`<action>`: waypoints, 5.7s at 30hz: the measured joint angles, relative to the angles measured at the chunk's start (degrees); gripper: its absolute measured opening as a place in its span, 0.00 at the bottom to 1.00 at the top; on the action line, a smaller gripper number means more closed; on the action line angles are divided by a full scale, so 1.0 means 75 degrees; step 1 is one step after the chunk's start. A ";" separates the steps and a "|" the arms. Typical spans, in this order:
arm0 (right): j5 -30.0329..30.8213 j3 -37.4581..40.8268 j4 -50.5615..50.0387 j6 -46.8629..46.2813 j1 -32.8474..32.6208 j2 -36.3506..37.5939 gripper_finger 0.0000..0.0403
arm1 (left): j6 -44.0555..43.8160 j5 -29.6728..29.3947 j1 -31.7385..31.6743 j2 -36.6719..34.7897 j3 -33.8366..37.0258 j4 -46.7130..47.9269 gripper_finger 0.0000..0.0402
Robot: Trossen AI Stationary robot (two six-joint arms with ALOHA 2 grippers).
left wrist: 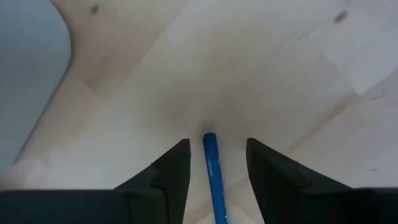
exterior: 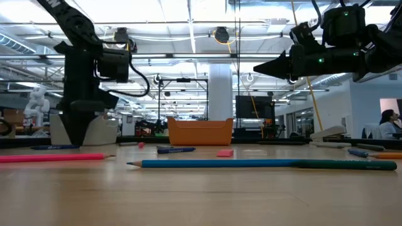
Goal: Sort crayons/erasers/pens/pencils in bins
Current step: Put the blue crayon into the top gray bin, then put the orange pencil into the orange bin
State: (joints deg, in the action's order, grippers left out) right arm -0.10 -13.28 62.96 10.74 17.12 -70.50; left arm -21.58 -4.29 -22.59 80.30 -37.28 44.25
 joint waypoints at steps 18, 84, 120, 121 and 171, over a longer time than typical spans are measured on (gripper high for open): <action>-0.0001 -0.0003 -0.0035 0.0050 0.0000 -0.0003 0.00 | 0.0976 0.0489 0.0364 0.0244 -0.0006 -0.0035 0.16; -0.0006 -0.0006 -0.0506 -0.0026 0.0003 -0.0003 0.00 | 0.3445 -0.1571 -0.4058 0.0220 -0.3144 0.0215 0.05; -0.0003 -0.0003 -0.0423 -0.0146 0.0003 0.0000 0.00 | 0.3064 -0.1026 -0.4369 0.0223 -0.0575 -0.2916 0.05; -0.0003 -0.0003 -0.0423 -0.0146 0.0003 0.0000 0.00 | 0.3070 -0.1026 -0.4367 0.0223 -0.0574 -0.2920 0.06; 0.1472 -0.3587 -1.3577 -0.5909 -0.3527 0.0837 0.00 | 0.3063 0.0187 0.0796 -0.2874 0.3701 -1.1465 0.06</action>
State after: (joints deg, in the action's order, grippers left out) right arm 10.94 -40.18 -38.86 -33.58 -9.33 -64.22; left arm 1.39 -2.90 -16.62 58.74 -9.52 -41.74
